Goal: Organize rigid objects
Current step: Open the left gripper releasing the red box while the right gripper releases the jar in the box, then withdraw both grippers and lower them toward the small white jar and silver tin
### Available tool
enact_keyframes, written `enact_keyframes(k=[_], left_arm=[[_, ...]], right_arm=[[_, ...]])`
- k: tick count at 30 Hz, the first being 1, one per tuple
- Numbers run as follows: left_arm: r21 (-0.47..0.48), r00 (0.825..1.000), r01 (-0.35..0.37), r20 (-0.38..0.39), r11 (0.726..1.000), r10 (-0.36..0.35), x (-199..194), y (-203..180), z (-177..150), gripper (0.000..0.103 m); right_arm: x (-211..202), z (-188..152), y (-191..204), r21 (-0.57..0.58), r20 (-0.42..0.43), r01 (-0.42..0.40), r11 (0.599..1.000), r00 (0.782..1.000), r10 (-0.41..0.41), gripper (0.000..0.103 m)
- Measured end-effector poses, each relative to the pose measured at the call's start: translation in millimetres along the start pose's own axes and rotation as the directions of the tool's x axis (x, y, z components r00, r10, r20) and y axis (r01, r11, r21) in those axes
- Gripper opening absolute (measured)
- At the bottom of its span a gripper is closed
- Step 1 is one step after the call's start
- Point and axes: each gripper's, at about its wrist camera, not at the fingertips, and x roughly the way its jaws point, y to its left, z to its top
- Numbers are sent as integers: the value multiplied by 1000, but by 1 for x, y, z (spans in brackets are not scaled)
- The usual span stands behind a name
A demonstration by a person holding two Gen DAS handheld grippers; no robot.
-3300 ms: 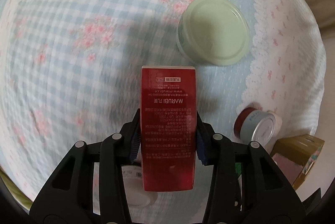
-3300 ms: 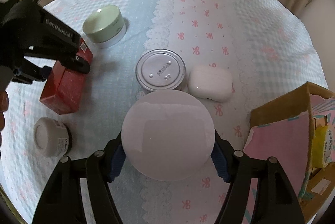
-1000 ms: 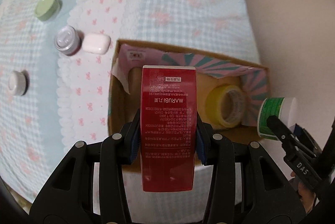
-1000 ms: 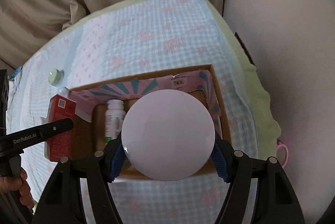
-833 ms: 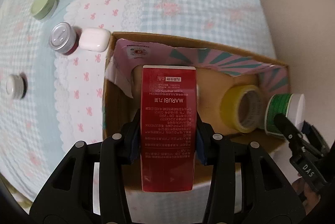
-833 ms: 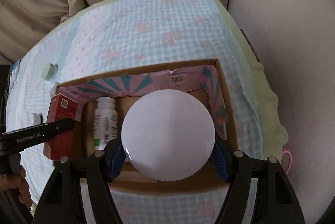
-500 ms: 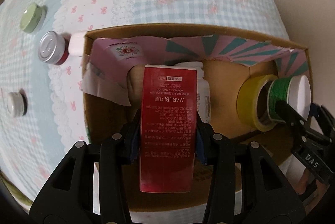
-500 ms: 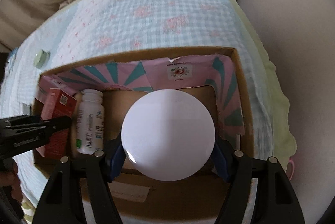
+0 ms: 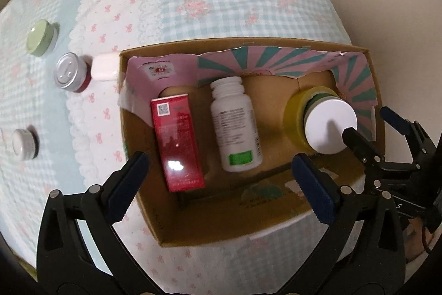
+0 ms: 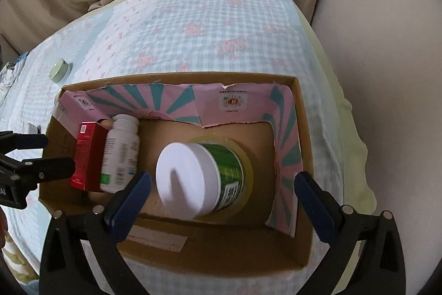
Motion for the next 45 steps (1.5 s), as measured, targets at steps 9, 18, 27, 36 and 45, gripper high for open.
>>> enact_keyframes(k=[9, 18, 27, 36, 45], left_arm=[[-6, 998, -7, 61, 1000, 7, -37, 5, -17, 103], [-22, 987, -23, 157, 1000, 26, -101, 21, -46, 103], [-78, 963, -74, 254, 994, 92, -175, 61, -85, 103], [-150, 943, -105, 298, 983, 146, -233, 142, -137, 103], [-164, 931, -137, 316, 977, 184, -261, 232, -168, 103]], right_arm=[[-31, 3, 8, 19, 39, 1, 1000, 999, -2, 103], [-86, -2, 21, 39, 80, 15, 999, 997, -18, 103], [-153, -7, 58, 33, 137, 0, 999, 991, -5, 103], [-199, -9, 129, 64, 195, -49, 997, 980, 36, 103], [-212, -6, 210, 70, 220, -69, 995, 974, 52, 103]])
